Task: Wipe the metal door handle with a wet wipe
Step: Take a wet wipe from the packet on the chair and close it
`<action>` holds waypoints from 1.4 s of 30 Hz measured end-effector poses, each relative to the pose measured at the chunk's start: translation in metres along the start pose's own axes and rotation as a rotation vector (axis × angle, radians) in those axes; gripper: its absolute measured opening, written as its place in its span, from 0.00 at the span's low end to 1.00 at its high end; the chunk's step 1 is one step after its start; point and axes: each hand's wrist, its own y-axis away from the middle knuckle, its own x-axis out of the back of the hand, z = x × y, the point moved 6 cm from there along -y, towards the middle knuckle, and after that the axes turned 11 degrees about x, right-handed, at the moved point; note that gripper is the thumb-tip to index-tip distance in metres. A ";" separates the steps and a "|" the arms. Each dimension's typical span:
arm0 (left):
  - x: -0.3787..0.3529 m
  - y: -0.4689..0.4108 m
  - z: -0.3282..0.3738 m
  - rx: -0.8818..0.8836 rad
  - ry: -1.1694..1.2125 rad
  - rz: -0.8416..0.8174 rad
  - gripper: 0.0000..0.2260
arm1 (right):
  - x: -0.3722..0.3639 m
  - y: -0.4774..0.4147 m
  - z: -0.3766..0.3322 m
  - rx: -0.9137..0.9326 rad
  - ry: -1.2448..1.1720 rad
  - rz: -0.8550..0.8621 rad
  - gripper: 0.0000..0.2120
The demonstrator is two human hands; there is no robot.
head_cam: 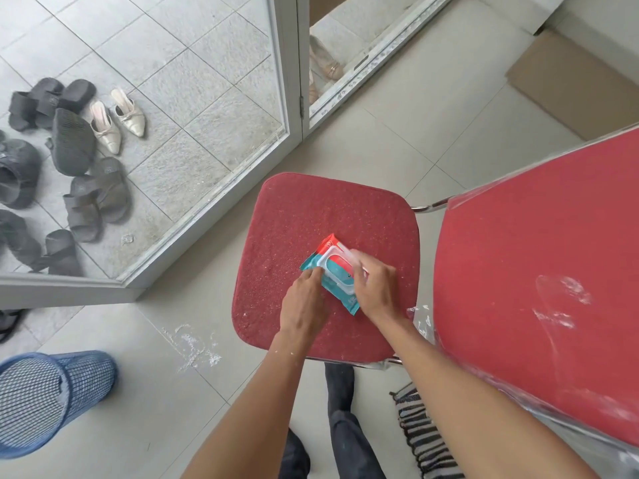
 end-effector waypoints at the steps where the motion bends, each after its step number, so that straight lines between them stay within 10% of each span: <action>1: 0.000 -0.001 0.000 0.004 -0.005 0.001 0.21 | 0.009 -0.004 0.006 -0.076 0.000 0.079 0.16; 6: -0.004 -0.007 0.003 0.001 -0.048 0.007 0.20 | 0.024 -0.007 0.037 -0.305 0.080 0.153 0.12; 23: -0.015 -0.017 0.035 -0.021 -0.250 0.208 0.25 | -0.005 0.014 0.031 -0.097 -0.022 -0.004 0.09; 42: 0.014 -0.026 0.017 0.040 0.107 0.300 0.07 | -0.012 0.016 0.020 -0.059 -0.031 0.004 0.09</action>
